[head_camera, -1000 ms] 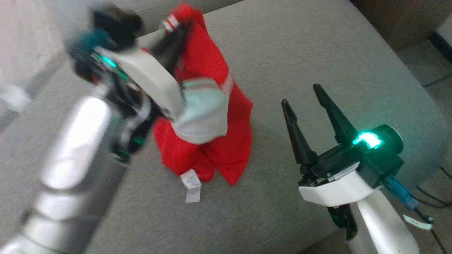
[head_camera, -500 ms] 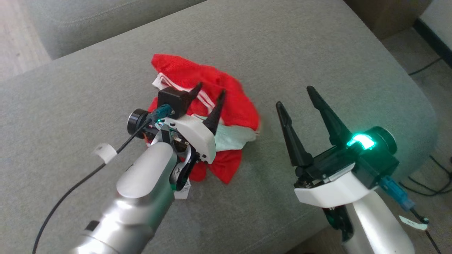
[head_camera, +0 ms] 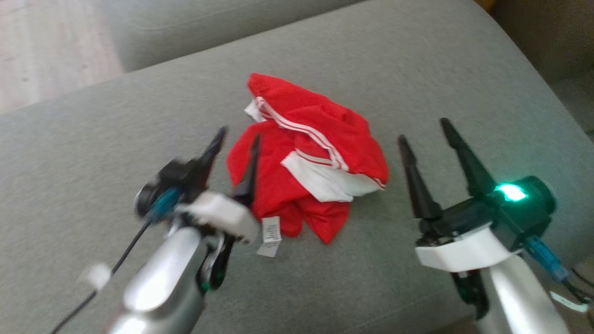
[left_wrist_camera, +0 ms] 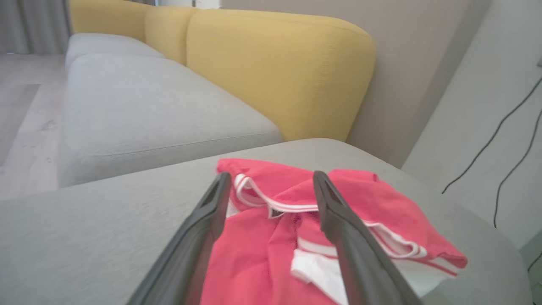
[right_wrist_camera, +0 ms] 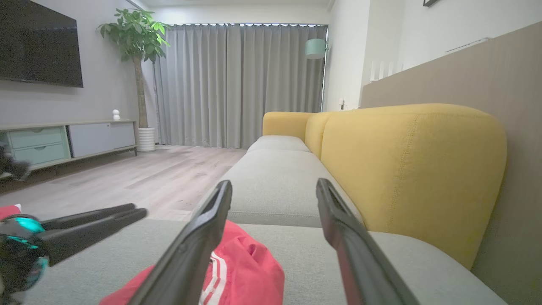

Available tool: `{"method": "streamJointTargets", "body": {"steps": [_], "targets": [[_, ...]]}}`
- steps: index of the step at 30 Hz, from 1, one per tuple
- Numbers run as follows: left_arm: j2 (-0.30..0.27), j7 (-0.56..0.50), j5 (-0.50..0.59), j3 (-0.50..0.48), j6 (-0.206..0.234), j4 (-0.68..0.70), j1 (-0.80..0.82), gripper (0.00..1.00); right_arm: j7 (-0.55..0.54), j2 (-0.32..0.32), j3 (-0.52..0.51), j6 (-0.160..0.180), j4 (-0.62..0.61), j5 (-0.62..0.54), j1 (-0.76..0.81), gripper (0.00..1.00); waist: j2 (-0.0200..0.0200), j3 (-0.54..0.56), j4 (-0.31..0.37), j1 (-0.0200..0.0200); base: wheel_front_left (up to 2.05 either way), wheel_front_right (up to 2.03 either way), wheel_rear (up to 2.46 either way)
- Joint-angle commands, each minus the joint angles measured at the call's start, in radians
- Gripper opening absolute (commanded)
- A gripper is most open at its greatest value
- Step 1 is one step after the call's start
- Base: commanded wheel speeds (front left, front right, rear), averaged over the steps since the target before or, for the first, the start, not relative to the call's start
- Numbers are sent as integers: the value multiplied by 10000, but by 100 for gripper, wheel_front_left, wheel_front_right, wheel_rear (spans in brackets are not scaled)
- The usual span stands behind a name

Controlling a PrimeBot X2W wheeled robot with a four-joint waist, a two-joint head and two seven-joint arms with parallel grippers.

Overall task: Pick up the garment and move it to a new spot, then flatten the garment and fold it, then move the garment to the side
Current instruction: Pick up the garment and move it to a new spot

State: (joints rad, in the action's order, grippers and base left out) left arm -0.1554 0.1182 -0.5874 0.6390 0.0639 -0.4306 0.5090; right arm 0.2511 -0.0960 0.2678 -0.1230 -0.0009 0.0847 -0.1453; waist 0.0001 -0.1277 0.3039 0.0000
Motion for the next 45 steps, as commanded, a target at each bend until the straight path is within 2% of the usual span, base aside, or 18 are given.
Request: {"method": "streamJointTargets", "body": {"steps": [1,11,14,19,21,23,31,37,45], "targets": [[-413,297,-112,-616,302,738,-209,100,106,-226,-50,-77,-294,-221,-47,100,-1,323,-506,0,0,0,0],[-1301,1223,-249,-1565,1177,1742,-2466,100,106,-549,-775,-77,198,-765,496,100,-1,675,-1751,0,0,0,0],[-1378,1388,-308,-2111,1285,1874,-3221,100,106,-504,-1009,-77,395,-814,637,100,-1,663,-2077,0,0,0,0],[-1237,1430,212,-3255,1119,2436,-4369,100,107,-376,-1345,-77,730,-885,846,100,-1,641,-2473,0,0,0,0],[-1041,1432,556,-3797,989,2679,-4826,100,107,-338,-1484,-77,859,-928,938,100,-1,663,-2603,0,0,0,0],[-697,1433,1103,-4438,630,2897,-5383,100,107,-269,-1673,-77,1014,-998,1074,100,-1,728,-2758,0,0,0,0],[176,1434,2361,-5533,-538,3007,-6192,100,107,-50,-1945,-77,1403,-1086,1434,100,-1,1014,-2999,0,0,0,0],[534,1435,2986,-5960,-1441,3002,-6355,100,107,133,-2140,-77,1575,-984,1570,100,-1,1029,-3093,0,0,0,0],[738,1435,3290,-6170,-1826,2928,-6359,100,107,308,-2335,-77,1758,-915,1653,100,-1,1059,-2984,0,0,0,0]]}}
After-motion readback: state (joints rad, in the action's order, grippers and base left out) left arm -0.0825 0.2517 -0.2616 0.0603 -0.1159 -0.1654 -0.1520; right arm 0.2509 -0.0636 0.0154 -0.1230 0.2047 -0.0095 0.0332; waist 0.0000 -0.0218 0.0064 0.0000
